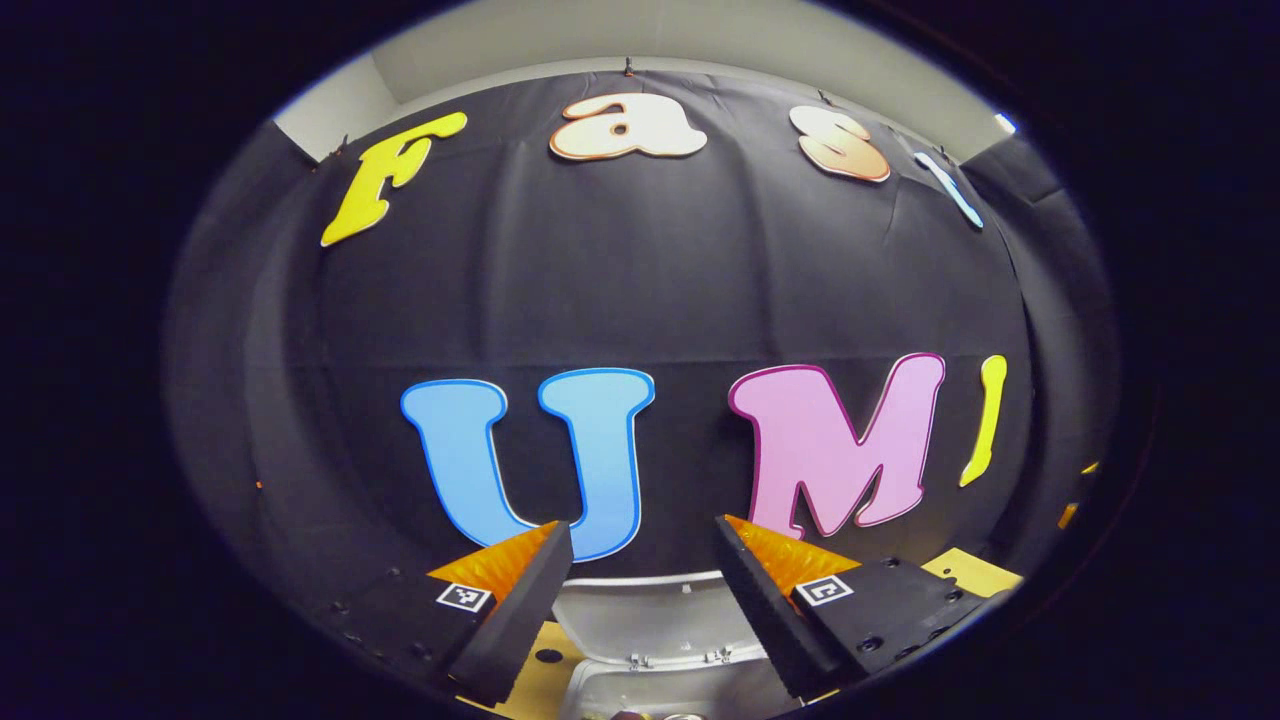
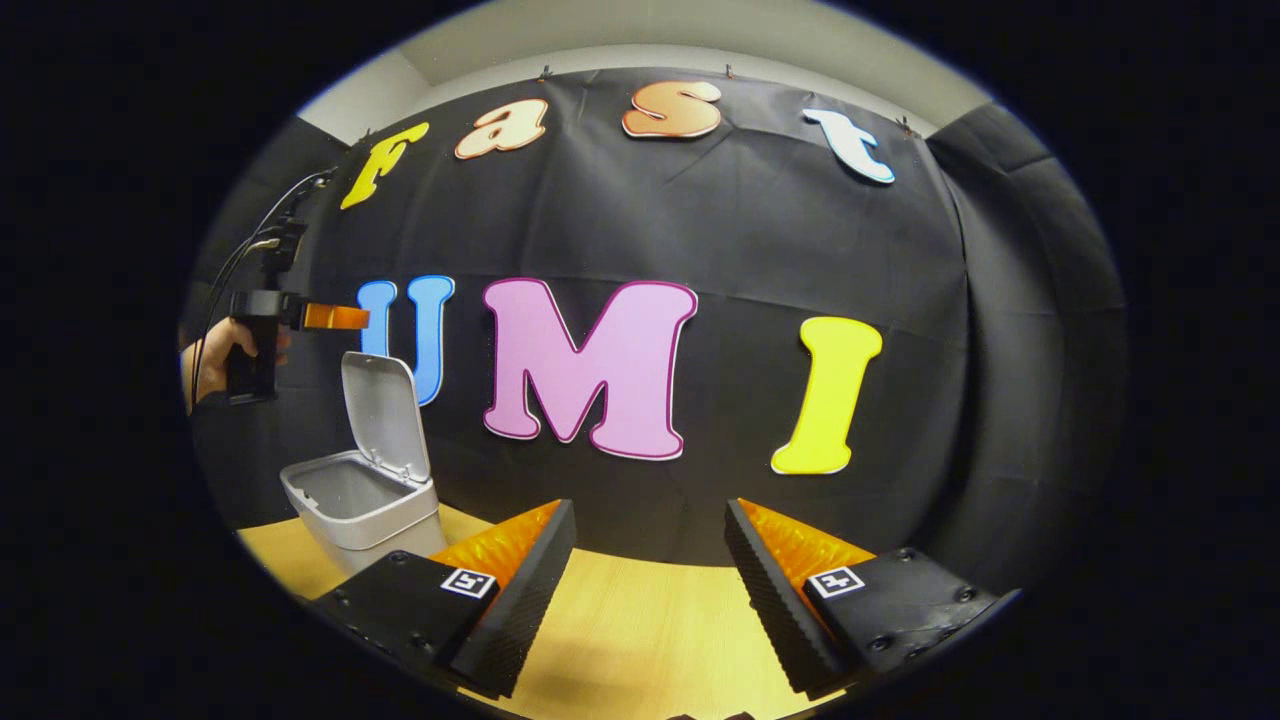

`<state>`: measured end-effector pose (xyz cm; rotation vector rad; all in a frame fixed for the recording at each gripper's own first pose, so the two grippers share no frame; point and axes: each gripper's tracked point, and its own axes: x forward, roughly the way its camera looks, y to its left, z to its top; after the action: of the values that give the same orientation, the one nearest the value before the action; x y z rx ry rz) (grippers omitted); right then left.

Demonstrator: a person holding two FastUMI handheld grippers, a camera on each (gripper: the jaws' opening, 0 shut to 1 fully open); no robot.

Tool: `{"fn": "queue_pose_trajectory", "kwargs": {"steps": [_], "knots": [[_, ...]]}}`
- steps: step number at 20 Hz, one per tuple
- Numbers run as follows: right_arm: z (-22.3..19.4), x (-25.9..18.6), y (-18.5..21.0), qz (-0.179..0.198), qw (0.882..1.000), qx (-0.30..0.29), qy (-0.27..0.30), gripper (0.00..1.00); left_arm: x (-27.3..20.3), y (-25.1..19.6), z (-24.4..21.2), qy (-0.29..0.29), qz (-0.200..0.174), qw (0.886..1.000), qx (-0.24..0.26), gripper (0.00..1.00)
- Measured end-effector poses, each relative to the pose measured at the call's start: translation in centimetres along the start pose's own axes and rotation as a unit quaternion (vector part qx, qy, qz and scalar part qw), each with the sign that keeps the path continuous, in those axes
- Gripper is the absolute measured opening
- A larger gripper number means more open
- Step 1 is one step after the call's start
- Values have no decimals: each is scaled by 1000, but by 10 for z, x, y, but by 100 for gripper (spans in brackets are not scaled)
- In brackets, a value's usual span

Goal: Press the lid of the desktop garbage bin to open it, pick up the crumpled paper on the desktop and throw it into the bin, then pick up the pop can on the desktop and drop it into the bin, and finally close the garbage bin lid.

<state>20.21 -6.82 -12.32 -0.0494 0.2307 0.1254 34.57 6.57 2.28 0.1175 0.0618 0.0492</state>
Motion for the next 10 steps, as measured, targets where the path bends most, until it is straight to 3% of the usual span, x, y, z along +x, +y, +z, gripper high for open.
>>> {"fn": "queue_pose_trajectory", "kwargs": {"steps": [3,10], "knots": [[1,6,2,0,1000,-2,2,97,34,-8,6,-17,-24,999,14,94],[2,11,6,-3,1000,10,3,97,73,-10,-46,76,-60,995,34,95]]}}
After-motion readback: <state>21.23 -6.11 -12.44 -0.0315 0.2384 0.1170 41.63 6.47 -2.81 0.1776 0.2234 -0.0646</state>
